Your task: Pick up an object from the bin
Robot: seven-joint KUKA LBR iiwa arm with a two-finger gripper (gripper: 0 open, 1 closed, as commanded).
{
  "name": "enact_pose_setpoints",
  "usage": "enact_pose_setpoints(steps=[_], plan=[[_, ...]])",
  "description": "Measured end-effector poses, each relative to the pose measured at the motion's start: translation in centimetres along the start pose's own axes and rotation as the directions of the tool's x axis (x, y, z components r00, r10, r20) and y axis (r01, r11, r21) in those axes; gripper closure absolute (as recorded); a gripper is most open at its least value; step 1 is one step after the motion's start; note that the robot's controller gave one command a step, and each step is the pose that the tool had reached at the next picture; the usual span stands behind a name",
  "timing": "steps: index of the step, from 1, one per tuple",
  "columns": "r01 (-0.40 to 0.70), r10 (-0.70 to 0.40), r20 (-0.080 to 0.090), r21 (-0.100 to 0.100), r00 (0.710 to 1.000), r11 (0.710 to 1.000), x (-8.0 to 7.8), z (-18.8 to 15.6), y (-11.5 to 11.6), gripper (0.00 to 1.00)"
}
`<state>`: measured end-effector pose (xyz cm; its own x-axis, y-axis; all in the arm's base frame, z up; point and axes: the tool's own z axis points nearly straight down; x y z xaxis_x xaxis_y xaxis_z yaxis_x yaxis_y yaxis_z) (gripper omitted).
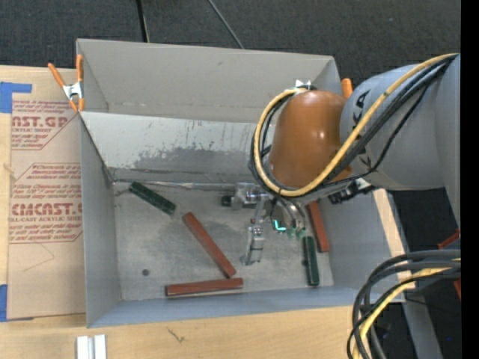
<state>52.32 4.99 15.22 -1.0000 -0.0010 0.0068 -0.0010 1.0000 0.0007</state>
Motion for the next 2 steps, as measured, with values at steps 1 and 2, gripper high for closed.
enact_pose_setpoints(steps=[1,2], plan=[[-0.001,0.001,0.007,0.0,1.0,1.0,-0.2,-0.3,0.0,0.0],[-0.1,0.1,0.011,-0.002,0.995,0.995,0.3,5.7,2.8,0.0]])
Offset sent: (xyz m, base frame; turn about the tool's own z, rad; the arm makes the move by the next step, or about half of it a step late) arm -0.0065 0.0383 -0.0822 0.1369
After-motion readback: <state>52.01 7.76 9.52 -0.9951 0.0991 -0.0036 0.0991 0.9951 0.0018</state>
